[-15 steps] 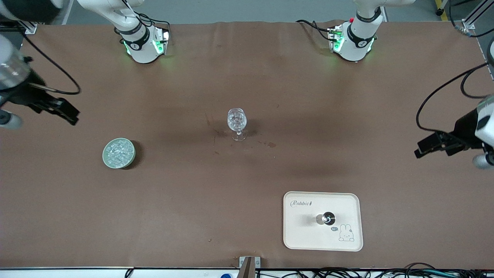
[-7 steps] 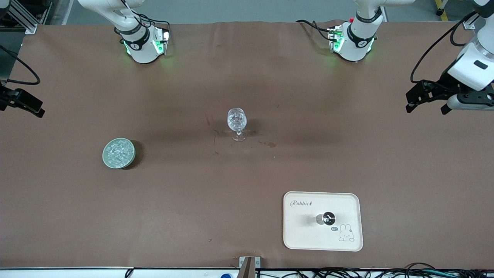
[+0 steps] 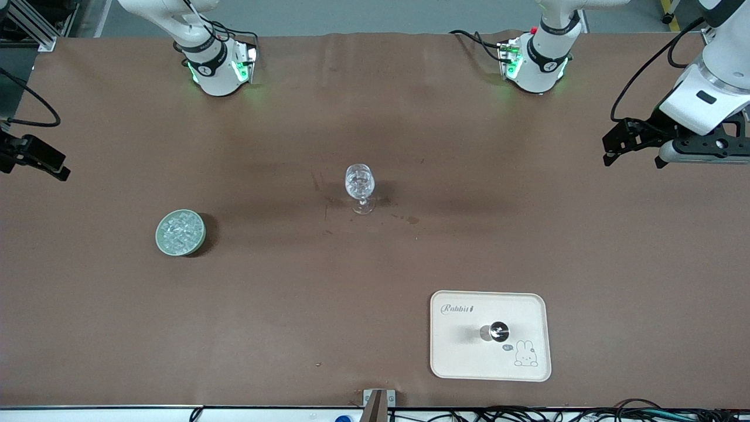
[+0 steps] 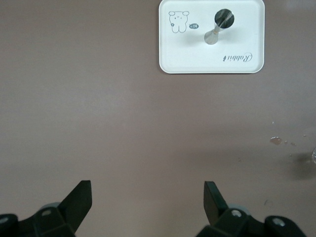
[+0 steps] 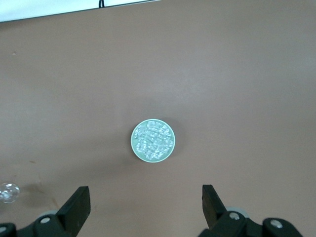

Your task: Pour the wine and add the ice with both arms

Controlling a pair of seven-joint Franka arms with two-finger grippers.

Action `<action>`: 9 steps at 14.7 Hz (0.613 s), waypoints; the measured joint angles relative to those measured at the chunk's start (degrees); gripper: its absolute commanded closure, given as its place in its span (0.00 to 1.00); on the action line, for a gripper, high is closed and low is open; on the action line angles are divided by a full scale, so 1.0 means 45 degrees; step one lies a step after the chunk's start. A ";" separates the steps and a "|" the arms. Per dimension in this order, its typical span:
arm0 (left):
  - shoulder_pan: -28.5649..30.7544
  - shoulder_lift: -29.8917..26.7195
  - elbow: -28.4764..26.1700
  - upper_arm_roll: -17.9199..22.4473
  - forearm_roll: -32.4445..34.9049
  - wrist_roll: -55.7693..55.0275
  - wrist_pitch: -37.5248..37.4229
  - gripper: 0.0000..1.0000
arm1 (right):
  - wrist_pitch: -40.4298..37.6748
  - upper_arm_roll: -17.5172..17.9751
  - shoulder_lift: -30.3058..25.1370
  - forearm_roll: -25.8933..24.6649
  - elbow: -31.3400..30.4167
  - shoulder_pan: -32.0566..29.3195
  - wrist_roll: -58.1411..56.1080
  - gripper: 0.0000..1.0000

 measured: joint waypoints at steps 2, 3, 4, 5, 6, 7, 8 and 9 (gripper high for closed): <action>-0.0013 0.0666 0.0944 0.0000 0.0000 -0.0010 -0.0506 0.00 | 0.0002 -0.0181 0.0000 0.0137 -0.0008 -0.0011 -0.0193 0.00; -0.0019 0.1047 0.1459 0.0000 0.0000 -0.0010 -0.0697 0.00 | 0.0001 -0.0210 0.0000 0.0150 -0.0012 -0.0014 -0.0263 0.00; -0.0021 0.1350 0.1830 0.0000 0.0000 -0.0020 -0.0827 0.00 | -0.0007 -0.0213 0.0000 0.0150 -0.0019 -0.0013 -0.0303 0.00; -0.0028 0.1541 0.2040 -0.0001 0.0000 -0.0036 -0.0946 0.00 | -0.0024 -0.0212 0.0000 0.0151 -0.0026 -0.0013 -0.0326 0.00; -0.0054 0.1631 0.2110 -0.0002 0.0000 -0.0051 -0.1009 0.00 | -0.0041 -0.0213 0.0000 0.0151 -0.0029 -0.0013 -0.0339 0.00; -0.0085 0.1643 0.2109 -0.0001 0.0000 -0.0090 -0.1058 0.00 | -0.0060 -0.0213 0.0000 0.0150 -0.0031 -0.0013 -0.0346 0.00; -0.0104 0.1625 0.2109 0.0002 0.0000 -0.0112 -0.1114 0.00 | -0.0067 -0.0213 0.0000 0.0150 -0.0032 -0.0013 -0.0348 0.00; -0.0119 0.1598 0.2109 0.0007 0.0000 -0.0115 -0.1154 0.00 | -0.0071 -0.0214 0.0000 0.0150 -0.0032 -0.0024 -0.0349 0.00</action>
